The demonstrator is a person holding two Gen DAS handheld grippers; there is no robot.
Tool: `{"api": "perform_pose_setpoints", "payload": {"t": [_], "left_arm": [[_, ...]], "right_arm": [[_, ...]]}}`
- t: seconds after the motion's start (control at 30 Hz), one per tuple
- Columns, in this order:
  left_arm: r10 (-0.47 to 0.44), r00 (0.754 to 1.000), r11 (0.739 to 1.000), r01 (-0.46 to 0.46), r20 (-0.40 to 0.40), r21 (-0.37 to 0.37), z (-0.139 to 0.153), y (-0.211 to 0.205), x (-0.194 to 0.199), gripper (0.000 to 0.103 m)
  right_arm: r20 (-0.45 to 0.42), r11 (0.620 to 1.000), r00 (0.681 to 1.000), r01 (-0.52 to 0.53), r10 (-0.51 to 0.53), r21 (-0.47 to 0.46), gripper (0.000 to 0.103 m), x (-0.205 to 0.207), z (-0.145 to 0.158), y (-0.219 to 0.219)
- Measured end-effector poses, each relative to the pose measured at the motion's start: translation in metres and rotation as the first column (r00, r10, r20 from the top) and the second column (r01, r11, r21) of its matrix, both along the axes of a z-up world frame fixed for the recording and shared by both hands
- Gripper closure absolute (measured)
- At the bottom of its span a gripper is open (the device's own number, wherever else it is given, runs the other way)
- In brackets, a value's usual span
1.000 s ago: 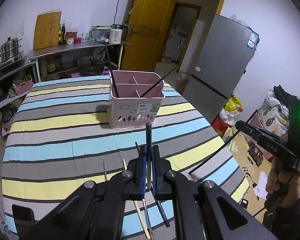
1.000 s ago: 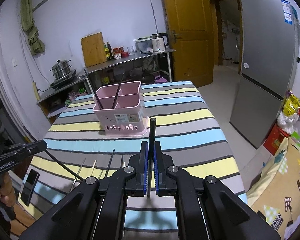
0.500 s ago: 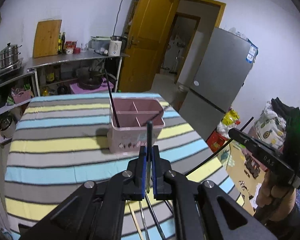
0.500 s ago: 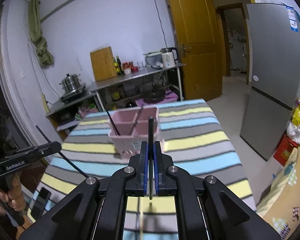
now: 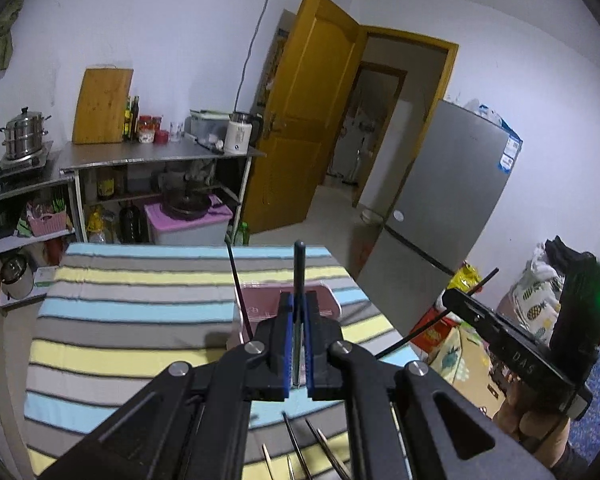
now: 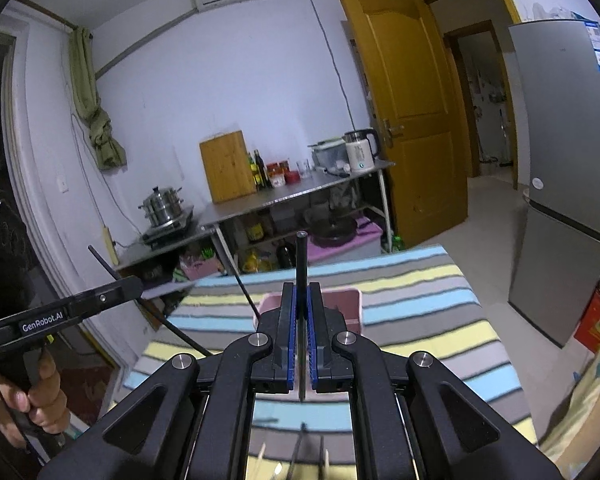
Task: Organize utensils
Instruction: 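Carry the left tool's chopstick over the pink basket while the right tool carries its own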
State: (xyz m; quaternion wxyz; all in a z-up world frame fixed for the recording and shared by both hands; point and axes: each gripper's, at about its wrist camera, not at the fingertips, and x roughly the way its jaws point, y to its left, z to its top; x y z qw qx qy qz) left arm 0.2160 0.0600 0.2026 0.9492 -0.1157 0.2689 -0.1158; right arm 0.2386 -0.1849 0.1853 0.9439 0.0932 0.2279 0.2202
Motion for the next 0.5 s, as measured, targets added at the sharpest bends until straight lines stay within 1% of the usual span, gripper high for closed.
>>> {"api": "perform_pose_setpoints", "payload": {"t": [0.13, 0.27, 0.5], "left_arm": [[0.009, 1.0, 1.0, -0.009, 0.017, 0.005, 0.008, 0.003, 0.014, 0.098], [0.014, 1.0, 1.0, -0.014, 0.019, 0.012, 0.007, 0.005, 0.028, 0.098], [0.017, 1.0, 1.0, -0.017, 0.012, 0.01, -0.002, 0.009, 0.052, 0.098]], "right_arm": [[0.018, 1.0, 1.0, 0.0, 0.0, 0.02, 0.099, 0.014, 0.008, 0.01], [0.025, 0.999, 1.0, 0.001, -0.003, 0.04, 0.099, 0.03, 0.011, 0.016], [0.015, 0.999, 1.0, 0.013, -0.014, 0.038, 0.099, 0.053, -0.001, 0.026]]}}
